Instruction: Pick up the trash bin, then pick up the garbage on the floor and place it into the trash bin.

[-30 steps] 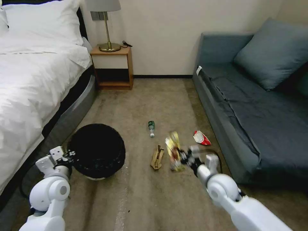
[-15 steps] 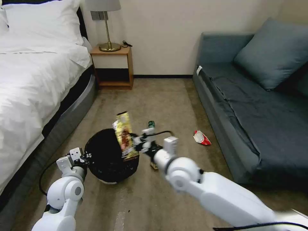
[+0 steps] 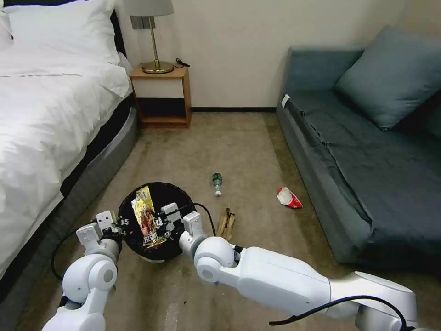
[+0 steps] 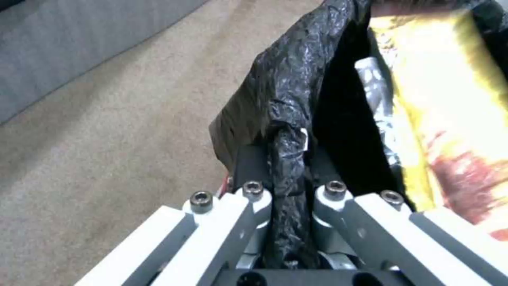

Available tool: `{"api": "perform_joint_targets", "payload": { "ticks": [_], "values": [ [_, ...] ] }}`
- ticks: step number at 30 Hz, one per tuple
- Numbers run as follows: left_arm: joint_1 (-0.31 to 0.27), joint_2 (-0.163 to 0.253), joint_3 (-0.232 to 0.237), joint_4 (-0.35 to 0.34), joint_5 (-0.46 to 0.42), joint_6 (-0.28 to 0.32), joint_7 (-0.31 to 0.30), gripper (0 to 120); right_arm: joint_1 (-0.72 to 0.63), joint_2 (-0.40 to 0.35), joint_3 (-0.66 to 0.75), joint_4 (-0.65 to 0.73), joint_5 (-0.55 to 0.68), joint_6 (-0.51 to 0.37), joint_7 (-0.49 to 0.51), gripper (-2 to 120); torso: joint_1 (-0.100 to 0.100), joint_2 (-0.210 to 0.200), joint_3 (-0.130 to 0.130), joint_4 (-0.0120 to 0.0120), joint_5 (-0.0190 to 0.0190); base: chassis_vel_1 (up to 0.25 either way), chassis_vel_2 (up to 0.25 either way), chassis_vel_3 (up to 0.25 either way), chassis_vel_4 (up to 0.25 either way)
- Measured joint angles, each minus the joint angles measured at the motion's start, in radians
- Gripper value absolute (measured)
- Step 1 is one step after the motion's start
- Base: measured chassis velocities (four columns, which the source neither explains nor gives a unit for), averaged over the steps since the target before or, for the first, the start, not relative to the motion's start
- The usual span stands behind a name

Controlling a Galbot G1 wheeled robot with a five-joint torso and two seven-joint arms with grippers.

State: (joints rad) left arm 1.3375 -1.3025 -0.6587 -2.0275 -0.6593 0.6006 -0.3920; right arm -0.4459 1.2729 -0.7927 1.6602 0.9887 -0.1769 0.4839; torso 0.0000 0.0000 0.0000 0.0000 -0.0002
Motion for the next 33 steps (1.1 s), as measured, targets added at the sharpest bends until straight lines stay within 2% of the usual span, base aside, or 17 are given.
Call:
{"api": "perform_joint_targets", "payload": {
  "ticks": [4,5,7,8,9,13,14,18,19,21,22,23,25,27,28,29,33],
  "values": [
    [-0.001,0.002,-0.005,-0.001,-0.001,0.000,0.000,4,-0.007,-0.010,0.007,0.024,-0.008,-0.009,0.001,32,0.000,0.000,0.000,0.0000,0.0001,0.000,0.000,0.000,0.000],
    [-0.001,0.002,-0.005,-0.001,-0.001,0.000,0.000,4,-0.007,-0.010,0.007,0.024,-0.008,-0.009,0.001,32,0.000,0.000,0.000,0.0000,0.0001,0.000,0.000,0.000,0.000],
    [-0.001,0.003,-0.008,-0.001,-0.001,0.001,-0.001,4,-0.011,-0.008,0.026,0.030,-0.016,-0.008,0.002,38,0.000,0.000,0.000,0.0000,0.0000,0.000,0.000,0.000,0.000],
    [-0.002,0.004,-0.011,-0.001,-0.001,0.001,-0.001,4,-0.015,-0.002,0.054,0.038,-0.019,-0.005,0.002,45,0.000,0.000,0.000,0.0000,0.0001,0.000,0.000,0.000,0.000],
    [-0.002,0.004,-0.011,-0.001,-0.001,0.001,-0.001,4,-0.015,-0.002,0.054,0.038,-0.019,-0.005,0.002,45,0.000,0.000,0.000,0.0000,0.0001,0.000,0.000,0.000,0.000],
    [-0.005,0.007,-0.035,0.004,0.012,-0.001,-0.001,4,-0.042,-0.010,0.157,0.064,-0.047,0.064,-0.023,64,0.000,0.000,0.000,0.0001,0.0002,0.000,0.000,0.000,0.000],
    [-0.005,0.007,-0.035,0.004,0.012,-0.001,-0.001,4,-0.042,-0.010,0.157,0.064,-0.047,0.064,-0.023,64,0.000,0.000,0.000,0.0001,0.0002,0.000,0.000,0.000,0.000],
    [-0.010,0.006,-0.053,0.013,0.049,-0.010,0.000,4,-0.113,-0.063,0.275,0.148,-0.129,0.109,-0.053,82,0.000,0.000,0.000,0.0003,0.0004,0.000,0.000,0.000,0.000],
    [-0.010,0.006,-0.053,0.013,0.049,-0.010,0.000,4,-0.113,-0.063,0.275,0.148,-0.129,0.109,-0.053,82,0.000,0.000,0.000,0.0003,0.0004,0.000,0.000,0.000,0.000],
    [-0.012,0.005,-0.054,0.014,0.055,-0.012,0.001,4,-0.164,-0.109,0.356,0.206,-0.179,0.110,-0.062,88,0.000,0.000,0.000,0.0004,0.0006,0.000,0.000,0.000,0.000],
    [-0.014,0.003,-0.053,0.014,0.055,-0.012,0.002,4,-0.219,-0.161,0.427,0.250,-0.233,0.111,-0.078,96,0.000,0.000,0.000,0.0002,0.0003,0.000,0.000,0.000,0.000],
    [-0.016,0.002,-0.052,0.014,0.055,-0.012,0.002,4,-0.280,-0.206,0.489,0.286,-0.288,0.115,-0.096,99,0.000,0.000,0.000,-0.0001,0.0005,0.000,0.000,0.000,0.000],
    [-0.017,0.002,-0.052,0.015,0.055,-0.012,0.002,4,-0.311,-0.226,0.519,0.303,-0.314,0.118,-0.104,99,0.000,0.000,0.000,-0.0004,0.0005,0.000,0.000,0.000,0.000],
    [-0.020,0.001,-0.050,0.018,0.054,-0.013,0.003,4,-0.405,-0.276,0.596,0.364,-0.385,0.118,-0.117,100,0.000,0.000,0.000,-0.0005,0.0007,0.000,0.000,0.000,0.000],
    [-0.021,0.000,-0.050,0.019,0.051,-0.013,0.003,4,-0.493,-0.305,0.683,0.414,-0.445,0.113,-0.129,100,0.000,0.000,0.000,-0.0005,0.0004,0.000,0.000,0.000,0.000],
    [-0.021,0.000,-0.050,0.019,0.051,-0.013,0.003,4,-0.493,-0.305,0.683,0.414,-0.445,0.113,-0.129,100,0.000,0.000,0.000,-0.0005,0.0004,0.000,0.000,0.000,0.000],
    [-0.022,-0.005,-0.046,0.020,0.036,-0.014,0.003,4,-0.708,-0.321,0.870,0.525,-0.564,0.108,-0.115,100,0.000,0.000,0.000,-0.0002,0.0004,0.000,0.000,0.000,0.000]
  ]
}}
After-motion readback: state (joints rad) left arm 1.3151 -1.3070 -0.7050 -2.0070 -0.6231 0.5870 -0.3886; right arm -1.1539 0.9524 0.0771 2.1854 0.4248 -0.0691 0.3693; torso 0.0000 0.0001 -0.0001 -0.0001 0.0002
